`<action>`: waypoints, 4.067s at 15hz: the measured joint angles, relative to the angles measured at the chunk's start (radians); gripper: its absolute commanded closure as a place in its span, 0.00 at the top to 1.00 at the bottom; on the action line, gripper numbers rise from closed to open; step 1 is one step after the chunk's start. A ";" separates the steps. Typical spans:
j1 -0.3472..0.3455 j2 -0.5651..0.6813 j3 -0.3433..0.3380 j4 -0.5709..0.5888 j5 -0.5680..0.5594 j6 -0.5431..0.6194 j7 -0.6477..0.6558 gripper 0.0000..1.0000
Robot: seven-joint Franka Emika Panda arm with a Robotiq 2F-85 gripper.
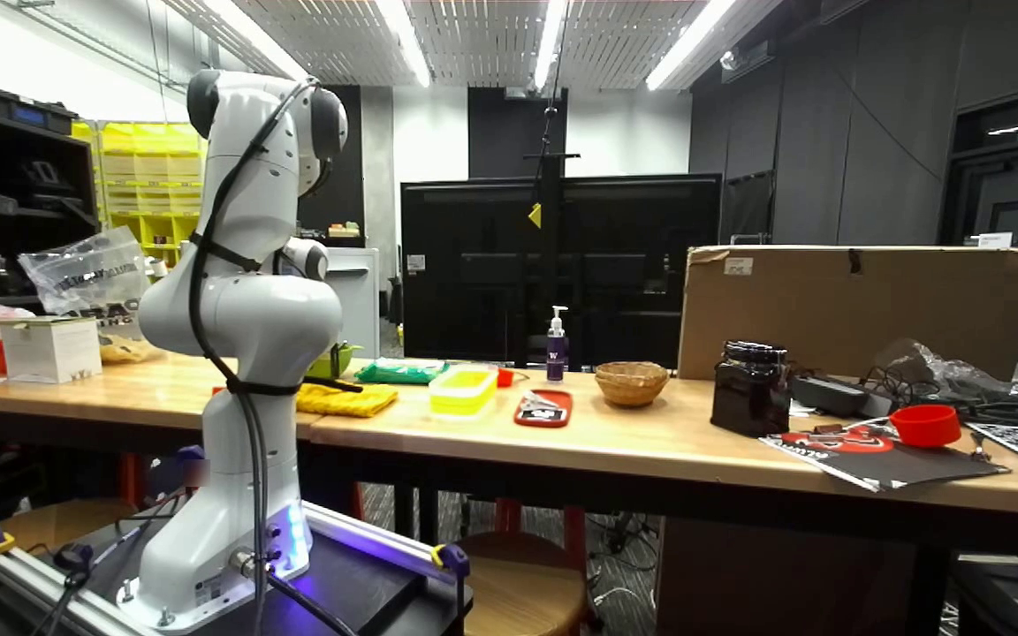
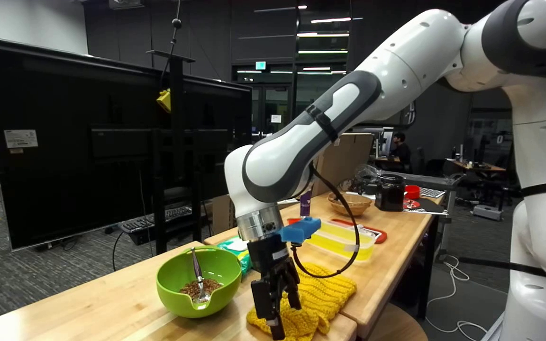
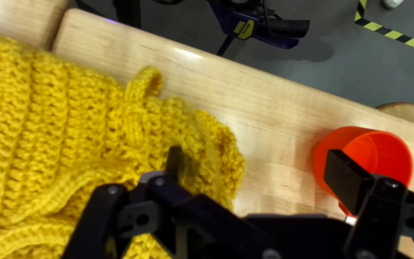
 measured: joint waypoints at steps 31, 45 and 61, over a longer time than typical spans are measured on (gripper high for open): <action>0.028 0.057 -0.011 0.032 -0.125 0.076 -0.005 1.00; -0.003 0.066 -0.015 0.024 -0.125 0.098 -0.098 0.00; 0.036 0.069 -0.004 0.172 -0.145 -0.075 -0.093 0.01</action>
